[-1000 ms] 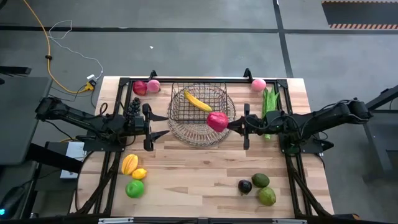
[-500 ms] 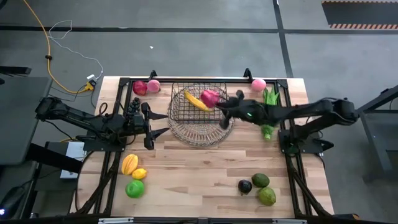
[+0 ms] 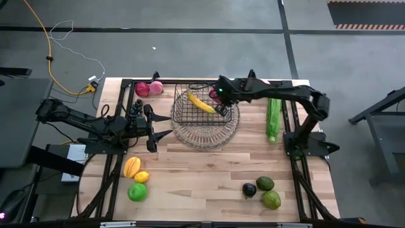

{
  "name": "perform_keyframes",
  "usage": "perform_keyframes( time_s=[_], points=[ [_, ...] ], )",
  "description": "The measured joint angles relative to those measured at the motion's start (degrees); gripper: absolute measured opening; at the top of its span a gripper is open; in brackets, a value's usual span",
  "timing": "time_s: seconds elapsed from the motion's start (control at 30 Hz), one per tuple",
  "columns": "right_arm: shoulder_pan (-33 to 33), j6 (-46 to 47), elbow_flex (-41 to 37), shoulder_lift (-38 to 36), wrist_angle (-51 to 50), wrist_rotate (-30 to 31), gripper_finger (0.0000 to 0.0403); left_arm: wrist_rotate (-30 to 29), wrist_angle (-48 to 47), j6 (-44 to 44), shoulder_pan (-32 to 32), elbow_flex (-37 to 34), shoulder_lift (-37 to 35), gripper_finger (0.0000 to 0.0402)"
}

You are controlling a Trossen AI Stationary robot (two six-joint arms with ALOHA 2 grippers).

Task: Build produce basket
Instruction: Put the red chili pepper into the wire basket

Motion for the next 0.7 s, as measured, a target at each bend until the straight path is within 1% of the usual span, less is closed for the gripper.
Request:
perform_keyframes(
  time_s=[0.13,0.3,0.4,0.5,0.7],
  points=[
    [-0.74,-0.30,7.33,5.39,-11.12,-1.50,0.0009,-0.04,0.01,0.00,0.00,0.01,0.00,0.0237],
    [-0.79,-1.54,14.65,10.51,-19.60,-2.32,0.0009,-0.13,0.01,0.00,0.00,0.02,0.00,0.0237],
    [-0.79,-2.61,17.73,12.69,-21.51,-4.22,0.0009,-0.15,0.01,0.00,0.00,0.02,0.00,0.0237],
    [-0.79,-2.68,19.80,14.21,-22.60,-4.62,0.0009,-0.13,0.01,0.00,0.00,0.02,0.00,0.0237],
    [-1.04,-2.70,20.65,15.34,-23.15,-4.88,0.0009,-0.13,0.01,0.02,0.00,0.02,0.00,0.0237]
  ],
)
